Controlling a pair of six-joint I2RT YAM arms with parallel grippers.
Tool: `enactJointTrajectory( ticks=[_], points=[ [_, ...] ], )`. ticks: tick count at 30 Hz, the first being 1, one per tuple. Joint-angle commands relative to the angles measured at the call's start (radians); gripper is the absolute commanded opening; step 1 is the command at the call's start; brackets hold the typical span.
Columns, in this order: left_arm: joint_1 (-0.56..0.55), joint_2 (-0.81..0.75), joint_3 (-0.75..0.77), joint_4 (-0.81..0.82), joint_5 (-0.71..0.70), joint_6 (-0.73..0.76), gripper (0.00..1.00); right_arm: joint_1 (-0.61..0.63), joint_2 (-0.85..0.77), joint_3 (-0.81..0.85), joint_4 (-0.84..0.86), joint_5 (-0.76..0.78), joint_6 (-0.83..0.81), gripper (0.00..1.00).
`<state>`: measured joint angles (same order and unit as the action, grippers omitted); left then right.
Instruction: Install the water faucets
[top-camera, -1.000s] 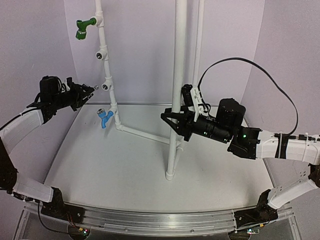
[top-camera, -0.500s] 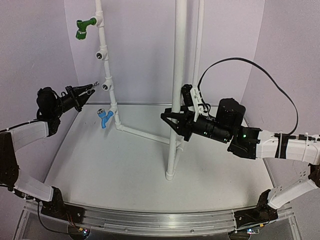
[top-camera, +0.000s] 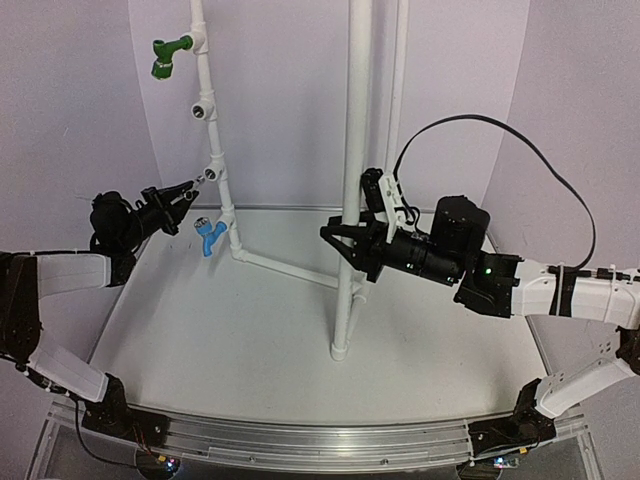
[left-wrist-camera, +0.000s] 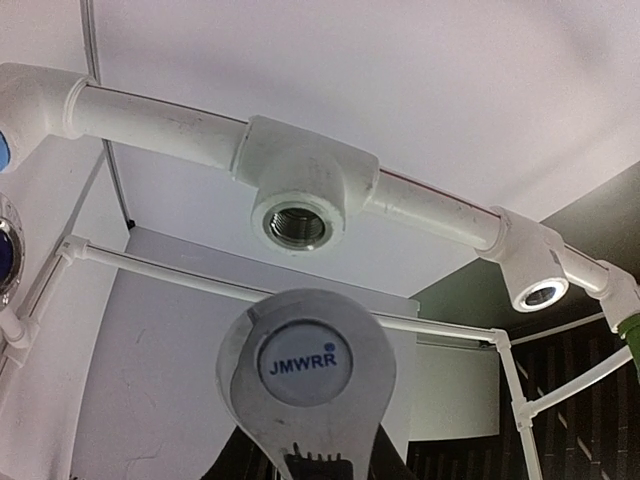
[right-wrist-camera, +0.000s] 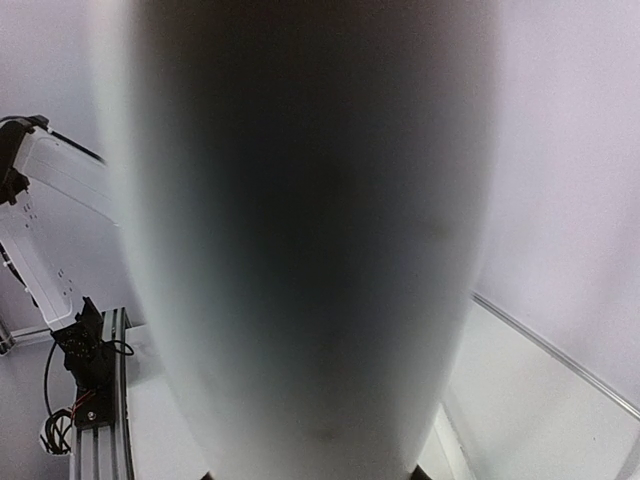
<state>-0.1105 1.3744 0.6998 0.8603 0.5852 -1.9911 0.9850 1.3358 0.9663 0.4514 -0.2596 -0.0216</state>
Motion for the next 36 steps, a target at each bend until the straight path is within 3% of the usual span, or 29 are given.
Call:
enactJointTrajectory(
  ticks=[1, 36],
  points=[
    [-0.013, 0.040, 0.055, 0.123, -0.038, -0.220, 0.00, 0.035, 0.006, 0.046, 0.013, -0.091, 0.207, 0.00],
    [-0.056, 0.201, 0.124, 0.260, -0.111, -0.183, 0.00, 0.047, 0.024, 0.060, 0.019, -0.104, 0.224, 0.00]
  ],
)
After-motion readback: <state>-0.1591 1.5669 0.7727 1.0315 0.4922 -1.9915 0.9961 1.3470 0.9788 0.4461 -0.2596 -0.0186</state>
